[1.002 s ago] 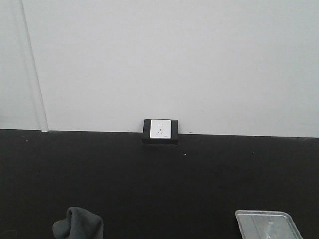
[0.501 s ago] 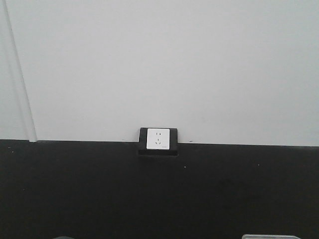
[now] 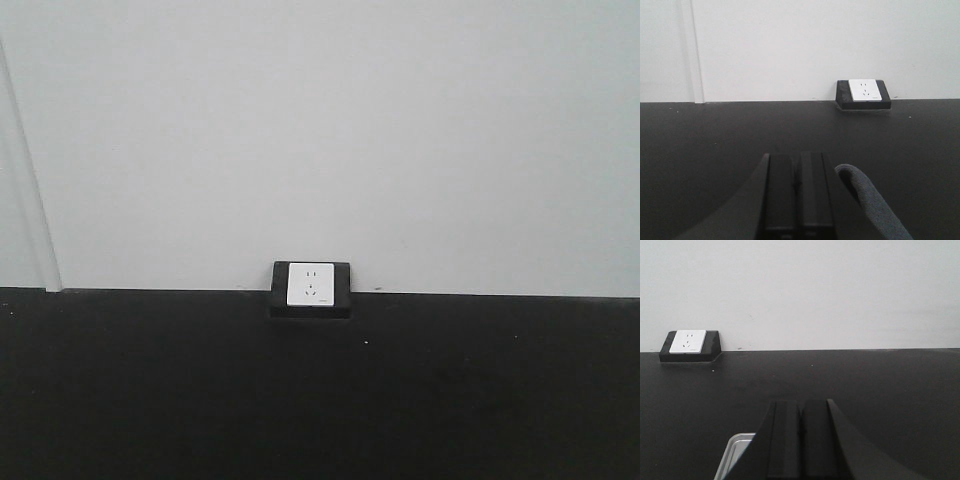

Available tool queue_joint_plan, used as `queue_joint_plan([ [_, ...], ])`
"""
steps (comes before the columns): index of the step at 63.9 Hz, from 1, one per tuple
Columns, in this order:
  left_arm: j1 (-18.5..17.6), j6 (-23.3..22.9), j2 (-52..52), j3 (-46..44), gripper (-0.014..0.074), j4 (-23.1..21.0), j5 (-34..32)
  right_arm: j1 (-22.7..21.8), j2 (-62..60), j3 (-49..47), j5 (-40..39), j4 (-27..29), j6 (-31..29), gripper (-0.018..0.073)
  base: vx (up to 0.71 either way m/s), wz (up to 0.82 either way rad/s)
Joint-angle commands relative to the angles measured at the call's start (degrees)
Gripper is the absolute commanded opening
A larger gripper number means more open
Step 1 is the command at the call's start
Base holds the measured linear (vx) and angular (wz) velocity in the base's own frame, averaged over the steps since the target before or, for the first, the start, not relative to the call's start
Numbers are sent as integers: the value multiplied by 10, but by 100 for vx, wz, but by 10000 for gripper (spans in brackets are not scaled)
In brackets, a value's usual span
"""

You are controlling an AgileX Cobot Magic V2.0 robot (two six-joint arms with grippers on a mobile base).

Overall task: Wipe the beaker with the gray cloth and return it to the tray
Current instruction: 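Grasp the gray cloth with the left gripper and lift it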

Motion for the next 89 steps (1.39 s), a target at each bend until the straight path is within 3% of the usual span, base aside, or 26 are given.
queue_joint_plan([
  [1,2,-4,-9,16,-3,-3,-45,0,-3,3,-48,-7,-1,-11,0,0],
  [18,2,-4,-9,12,-3,-3,-64,0,-3,3,-109,-7,-1,-11,0,0],
  [25,2,-7,-9,7,-3,-3,-133,0,-3,-4,-158,-7,-1,-11,0,0],
  [30,2,-15,-9,-28,-2,-3,-162,0,-2,-39,-142,-7,-1,-11,0,0],
  [35,2,-14,-4,-85,2,-1,-112,0,9,-97,-79,-11,-1,-11,0,0],
  [45,2,-14,55,-248,24,-1,88,0,84,-253,75,-30,-2,-11,0,0],
  [50,2,-13,104,-304,40,-1,123,0,132,-301,109,-30,-2,-9,0,0],
  [62,2,-13,227,-371,146,-1,126,0,235,-356,121,-32,-2,3,0,0],
  [71,2,-13,317,-377,322,-2,129,0,301,-370,111,-32,-4,58,0,0],
  [80,2,-16,392,-377,484,-3,123,0,351,-372,111,-32,-3,173,0,0],
  [89,0,-17,461,-377,547,-37,127,0,378,-372,111,-32,-3,329,0,0],
])
